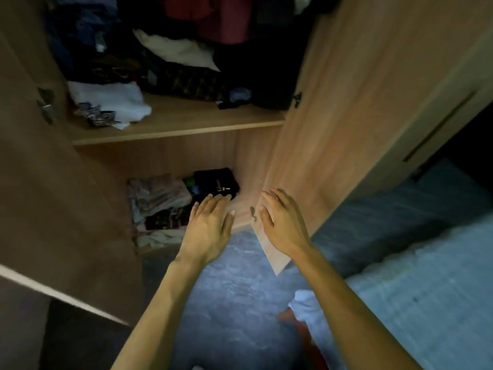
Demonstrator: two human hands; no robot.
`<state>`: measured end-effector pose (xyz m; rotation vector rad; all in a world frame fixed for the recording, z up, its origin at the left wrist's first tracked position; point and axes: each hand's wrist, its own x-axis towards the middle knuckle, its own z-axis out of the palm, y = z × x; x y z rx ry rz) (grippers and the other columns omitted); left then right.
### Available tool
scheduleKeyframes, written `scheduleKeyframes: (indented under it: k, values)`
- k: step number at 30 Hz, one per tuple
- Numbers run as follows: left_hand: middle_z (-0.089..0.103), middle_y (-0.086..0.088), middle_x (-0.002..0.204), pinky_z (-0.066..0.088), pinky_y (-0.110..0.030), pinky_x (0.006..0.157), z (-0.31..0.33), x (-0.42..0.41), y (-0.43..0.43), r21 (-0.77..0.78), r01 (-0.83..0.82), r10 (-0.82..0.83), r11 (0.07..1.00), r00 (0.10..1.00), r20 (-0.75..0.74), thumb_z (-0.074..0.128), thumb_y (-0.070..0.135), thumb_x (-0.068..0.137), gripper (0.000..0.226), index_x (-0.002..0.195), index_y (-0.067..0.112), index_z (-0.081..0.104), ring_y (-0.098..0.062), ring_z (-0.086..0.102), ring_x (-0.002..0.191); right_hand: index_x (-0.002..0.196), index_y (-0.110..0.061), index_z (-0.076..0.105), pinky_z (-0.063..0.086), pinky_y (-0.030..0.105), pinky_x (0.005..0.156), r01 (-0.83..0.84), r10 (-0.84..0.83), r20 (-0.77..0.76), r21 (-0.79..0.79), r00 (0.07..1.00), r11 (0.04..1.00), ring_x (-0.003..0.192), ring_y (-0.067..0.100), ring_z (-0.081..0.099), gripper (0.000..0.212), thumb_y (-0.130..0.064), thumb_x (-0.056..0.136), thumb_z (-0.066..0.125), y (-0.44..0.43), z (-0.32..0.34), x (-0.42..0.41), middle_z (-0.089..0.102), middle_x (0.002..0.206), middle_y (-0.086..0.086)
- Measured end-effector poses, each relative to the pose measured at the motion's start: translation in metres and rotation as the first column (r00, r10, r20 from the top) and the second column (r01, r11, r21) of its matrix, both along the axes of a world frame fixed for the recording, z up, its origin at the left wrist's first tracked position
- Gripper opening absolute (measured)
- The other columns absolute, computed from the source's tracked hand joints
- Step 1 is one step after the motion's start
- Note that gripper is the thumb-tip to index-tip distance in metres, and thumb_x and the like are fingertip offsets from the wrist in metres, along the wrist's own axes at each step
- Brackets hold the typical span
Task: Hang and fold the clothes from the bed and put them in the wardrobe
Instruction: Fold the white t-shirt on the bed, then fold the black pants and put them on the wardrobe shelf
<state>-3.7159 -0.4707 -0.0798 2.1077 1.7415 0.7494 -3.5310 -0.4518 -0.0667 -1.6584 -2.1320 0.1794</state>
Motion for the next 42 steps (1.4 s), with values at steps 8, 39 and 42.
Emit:
scheduleKeyframes:
  k: [8, 39, 42]
  values:
    - [0.065, -0.017, 0.117, 0.046, -0.043, 0.094, -0.006, 0.189, -0.074, 0.000, 0.366, -0.365, 0.931, 0.928, 0.078, 0.035, 0.035, 0.091, 0.052, 0.122, 0.002, 0.060, -0.035, 0.061, 0.106, 0.116, -0.011, 0.064, 0.052, 0.039, 0.082, 0.311, -0.302, -0.173, 0.030, 0.937, 0.950, 0.096, 0.030, 0.063, 0.033, -0.026, 0.092, 0.046, -0.136, -0.011, 0.176, 0.065, 0.113, 0.010]
    - [0.050, -0.004, 0.138, 0.034, -0.028, 0.105, -0.126, 0.825, -0.425, -0.454, 0.881, -0.925, 0.133, 0.275, 0.264, 0.051, 0.028, 0.096, 0.042, 0.137, 0.017, 0.048, -0.018, 0.046, 0.126, 0.123, -0.019, 0.062, 0.042, 0.024, 0.095, 0.875, -0.993, -0.096, -0.473, 0.068, 0.106, 0.113, 0.014, 0.057, 0.030, -0.025, 0.097, 0.047, -0.638, -0.112, 0.680, 0.062, 0.125, -0.002]
    - [0.050, -0.005, 0.138, 0.032, -0.025, 0.102, -0.150, 0.871, -0.418, -0.499, 0.858, -0.928, 0.125, 0.278, 0.246, 0.050, 0.027, 0.096, 0.042, 0.136, 0.016, 0.047, -0.019, 0.047, 0.125, 0.123, -0.017, 0.063, 0.041, 0.024, 0.096, 0.852, -0.992, -0.070, -0.508, 0.104, 0.125, 0.117, 0.017, 0.056, 0.030, -0.023, 0.097, 0.048, -0.632, -0.128, 0.727, 0.062, 0.126, 0.002]
